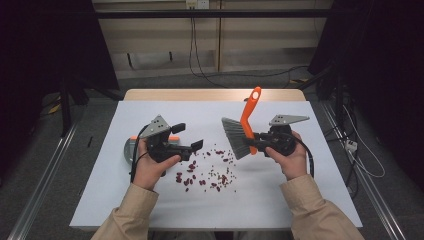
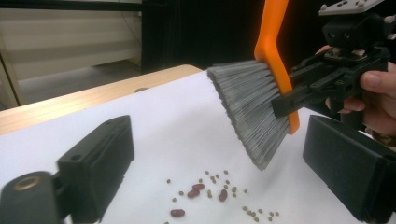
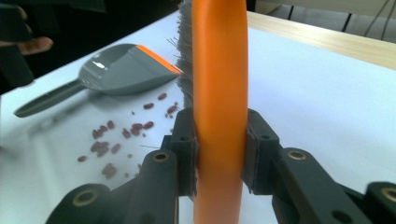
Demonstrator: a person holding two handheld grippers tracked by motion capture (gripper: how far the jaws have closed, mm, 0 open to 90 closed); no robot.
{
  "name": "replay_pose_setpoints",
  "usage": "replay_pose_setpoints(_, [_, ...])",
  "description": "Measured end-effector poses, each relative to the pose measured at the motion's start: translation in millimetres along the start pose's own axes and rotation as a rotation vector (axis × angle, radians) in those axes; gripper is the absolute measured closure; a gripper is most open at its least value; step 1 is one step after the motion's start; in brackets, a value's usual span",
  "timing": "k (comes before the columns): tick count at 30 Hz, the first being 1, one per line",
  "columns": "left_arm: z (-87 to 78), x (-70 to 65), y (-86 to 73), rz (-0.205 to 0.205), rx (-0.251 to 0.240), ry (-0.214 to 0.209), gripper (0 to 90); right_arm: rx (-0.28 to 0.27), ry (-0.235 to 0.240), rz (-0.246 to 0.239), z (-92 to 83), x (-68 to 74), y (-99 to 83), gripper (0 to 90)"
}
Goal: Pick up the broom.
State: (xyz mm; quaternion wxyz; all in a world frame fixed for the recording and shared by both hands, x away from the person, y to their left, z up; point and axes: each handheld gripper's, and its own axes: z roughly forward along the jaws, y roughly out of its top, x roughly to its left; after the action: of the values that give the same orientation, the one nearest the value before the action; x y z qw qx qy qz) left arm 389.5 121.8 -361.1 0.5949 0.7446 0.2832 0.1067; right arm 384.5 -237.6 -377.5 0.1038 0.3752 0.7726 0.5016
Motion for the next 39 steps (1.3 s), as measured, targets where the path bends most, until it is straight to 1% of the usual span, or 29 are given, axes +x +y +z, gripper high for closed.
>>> replay_pose_setpoints(2, [-4.6,2.8,-1.2,-0.001,0.002,0.01,5.1,0.018,-0.012,0.005,-1.8,-2.1,-1.8,70.2])
replay_pose_setpoints(5, [-11.7,6.6,-3.2,-0.004,0.004,0.029,5.0,0.031,-0.037,0.011,-5.4,-4.8,-3.0,70.3])
replay_pose_setpoints(12, [-25.7,13.8,-13.7,0.006,0.033,0.06,5.0,0.078,-0.101,0.02,-11.0,-12.4,-4.1,70.3])
replay_pose_setpoints(14, [-29.8,16.9,-16.8,-0.001,0.033,0.072,5.1,0.093,-0.119,0.021,-12.9,-14.3,-4.8,70.3])
replay_pose_setpoints(16, [-33.5,19.3,-18.7,-0.005,0.034,0.082,5.1,0.119,-0.146,0.025,-15.1,-17.1,-5.5,70.3])
replay_pose_setpoints(18, [-37.0,21.5,-19.9,-0.004,0.027,0.092,5.1,0.143,-0.16,0.013,-17.3,-19.7,-6.4,70.4])
replay_pose_setpoints(19, [-38.3,22.3,-20.4,-0.009,0.025,0.098,5.1,0.161,-0.177,0.011,-18.2,-20.6,-6.8,70.4])
replay_pose_setpoints(20, [-39.9,23.4,-20.8,-0.001,0.029,0.104,5.0,0.182,-0.195,0.003,-19.1,-21.0,-7.1,70.4])
replay_pose_setpoints(21, [-40.7,24.0,-21.4,-0.007,0.022,0.106,5.1,0.201,-0.206,-0.005,-19.8,-21.8,-7.7,70.4])
replay_pose_setpoints(22, [-41.5,24.6,-22.1,-0.008,0.023,0.108,5.1,0.219,-0.211,-0.002,-19.8,-22.9,-8.4,70.4])
replay_pose_setpoints(23, [-42.0,25.1,-22.6,-0.006,0.026,0.112,5.1,0.236,-0.222,0.003,-19.4,-23.9,-9.0,70.4])
replay_pose_setpoints(25, [-43.0,25.3,-23.4,-0.005,0.027,0.112,5.1,0.279,-0.236,-0.011,-15.8,-25.6,-10.5,70.4])
replay_pose_setpoints(26, [-43.6,25.2,-23.5,-0.006,0.025,0.113,5.1,0.291,-0.243,-0.016,-13.4,-26.0,-11.4,70.3])
replay_pose_setpoints(28, [-44.3,25.3,-23.3,-0.004,0.023,0.116,5.1,0.298,-0.25,-0.013,-8.6,-27.0,-12.0,70.6])
replay_pose_setpoints(29, [-44.5,25.5,-23.3,-0.006,0.019,0.115,5.1,0.291,-0.247,-0.009,-6.3,-27.4,-12.0,70.7])
replay_pose_setpoints(31, [-44.8,25.9,-23.6,-0.006,0.022,0.119,5.1,0.274,-0.23,0.0,-0.7,-27.5,-12.0,70.8])
replay_pose_setpoints(33, [-44.7,26.5,-24.4,-0.01,0.022,0.12,5.1,0.26,-0.227,0.002,6.5,-27.6,-13.2,70.7])
replay_pose_setpoints(36, [-44.1,27.2,-25.8,-0.009,0.03,0.123,5.1,0.249,-0.21,0.023,17.9,-27.6,-14.9,70.6])
replay_pose_setpoints(38, [-43.7,27.4,-26.4,-0.008,0.031,0.123,5.1,0.247,-0.217,0.011,25.8,-26.2,-14.9,70.3])
replay_pose_setpoints(39, [-43.7,27.2,-26.5,-0.009,0.03,0.124,5.1,0.238,-0.22,0.009,29.2,-25.1,-15.1,70.4])
